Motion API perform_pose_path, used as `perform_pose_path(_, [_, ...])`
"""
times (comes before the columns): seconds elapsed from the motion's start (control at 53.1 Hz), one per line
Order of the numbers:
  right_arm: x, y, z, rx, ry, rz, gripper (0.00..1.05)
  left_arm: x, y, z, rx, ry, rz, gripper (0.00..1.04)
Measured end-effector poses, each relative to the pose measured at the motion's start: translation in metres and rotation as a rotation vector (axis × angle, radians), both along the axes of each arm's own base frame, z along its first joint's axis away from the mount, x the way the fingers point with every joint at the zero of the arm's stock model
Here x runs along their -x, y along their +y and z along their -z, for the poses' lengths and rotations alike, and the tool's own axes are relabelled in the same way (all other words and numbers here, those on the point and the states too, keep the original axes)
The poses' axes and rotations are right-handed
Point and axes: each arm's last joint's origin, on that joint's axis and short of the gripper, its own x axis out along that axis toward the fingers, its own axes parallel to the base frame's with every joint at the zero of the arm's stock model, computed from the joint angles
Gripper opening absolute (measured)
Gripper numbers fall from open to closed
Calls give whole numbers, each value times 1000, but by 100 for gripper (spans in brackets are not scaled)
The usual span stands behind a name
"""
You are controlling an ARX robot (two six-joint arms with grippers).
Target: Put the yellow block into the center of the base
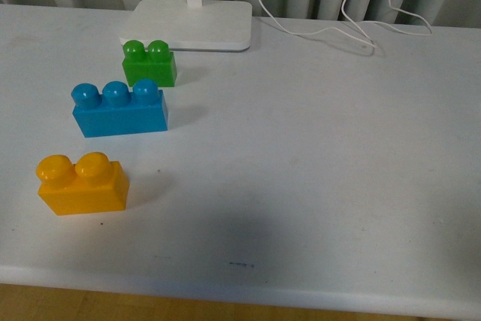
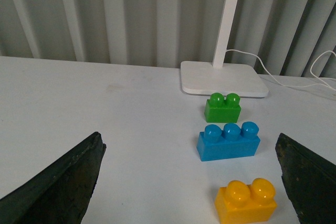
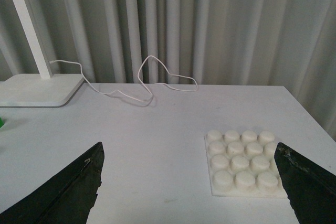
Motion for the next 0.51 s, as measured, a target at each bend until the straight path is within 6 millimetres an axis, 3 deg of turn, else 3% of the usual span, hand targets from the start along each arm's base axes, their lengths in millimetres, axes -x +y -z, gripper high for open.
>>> perform_pose_path(0.509, [0, 0, 0, 0, 0, 0, 95, 0, 0, 0, 0, 0, 0, 98])
